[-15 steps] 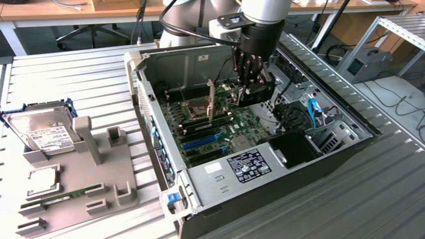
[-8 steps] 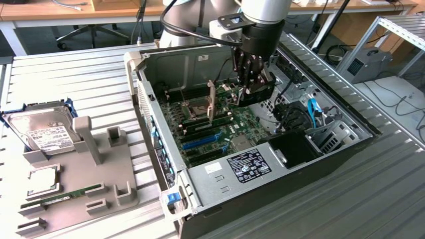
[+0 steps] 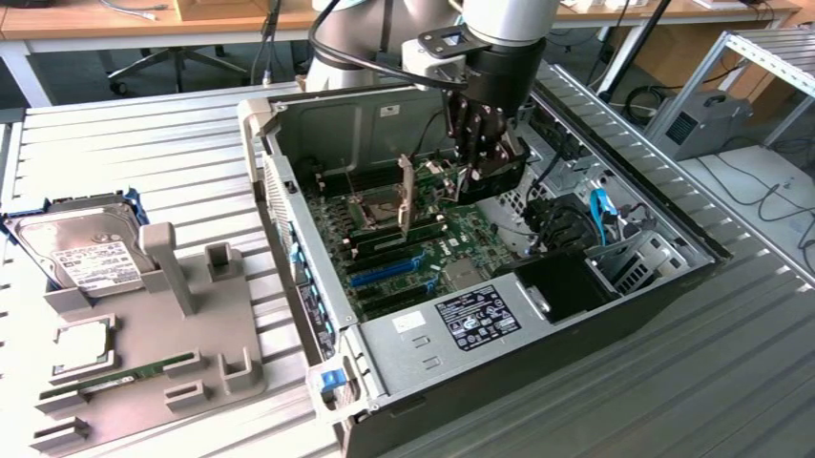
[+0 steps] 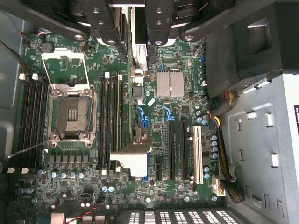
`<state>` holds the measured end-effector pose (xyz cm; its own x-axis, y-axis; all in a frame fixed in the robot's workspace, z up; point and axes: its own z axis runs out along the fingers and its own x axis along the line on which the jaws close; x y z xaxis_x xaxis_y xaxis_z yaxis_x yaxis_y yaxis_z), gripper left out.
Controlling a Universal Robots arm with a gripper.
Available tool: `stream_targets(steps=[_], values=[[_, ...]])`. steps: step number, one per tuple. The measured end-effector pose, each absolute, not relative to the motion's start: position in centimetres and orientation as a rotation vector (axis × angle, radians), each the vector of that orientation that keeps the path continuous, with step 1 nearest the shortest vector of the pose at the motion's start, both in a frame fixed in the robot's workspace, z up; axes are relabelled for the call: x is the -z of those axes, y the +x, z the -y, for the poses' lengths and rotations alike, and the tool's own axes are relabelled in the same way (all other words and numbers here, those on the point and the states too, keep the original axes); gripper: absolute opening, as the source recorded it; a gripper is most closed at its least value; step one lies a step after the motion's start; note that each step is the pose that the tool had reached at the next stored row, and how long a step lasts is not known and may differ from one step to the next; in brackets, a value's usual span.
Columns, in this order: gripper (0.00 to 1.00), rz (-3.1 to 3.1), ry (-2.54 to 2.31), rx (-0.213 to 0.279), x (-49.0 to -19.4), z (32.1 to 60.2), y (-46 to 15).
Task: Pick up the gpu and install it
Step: 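Insert the gpu into the slot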
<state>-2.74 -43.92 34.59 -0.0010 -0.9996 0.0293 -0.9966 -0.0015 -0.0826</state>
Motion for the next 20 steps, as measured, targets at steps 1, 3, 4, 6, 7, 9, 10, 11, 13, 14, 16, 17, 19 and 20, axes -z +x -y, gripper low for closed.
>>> stream_targets(steps=[1, 3, 4, 6, 7, 9, 10, 11, 13, 14, 16, 17, 19, 20], values=[[0.27, -2.189, -2.197, 0.123, -34.58, 43.92, -2.74], [0.27, -2.182, -2.204, 0.123, -34.58, 43.92, -2.74], [0.27, -2.180, -2.206, 0.123, -34.58, 43.92, -2.74], [0.27, -2.178, -2.207, 0.123, -34.58, 43.93, -2.74], [0.27, -2.178, -2.207, 0.122, -34.58, 43.92, -2.74], [0.27, -2.179, -2.209, 0.120, -34.59, 43.93, -2.74], [0.27, -2.189, -2.220, 0.098, -34.55, 43.93, -2.75], [0.27, -2.195, -2.226, 0.084, -34.52, 43.93, -2.74], [0.27, -2.209, -2.241, 0.054, -34.48, 43.92, -2.74], [0.27, -2.212, -2.245, 0.046, -34.48, 43.92, -2.74], [0.27, -2.215, -2.247, 0.042, -34.49, 43.93, -2.75], [0.27, -2.215, -2.247, 0.041, -34.47, 43.92, -2.74], [0.27, -2.210, -2.243, 0.032, -34.46, 43.93, -2.73], [0.27, -2.204, -2.235, 0.017, -34.46, 43.93, -2.73]])
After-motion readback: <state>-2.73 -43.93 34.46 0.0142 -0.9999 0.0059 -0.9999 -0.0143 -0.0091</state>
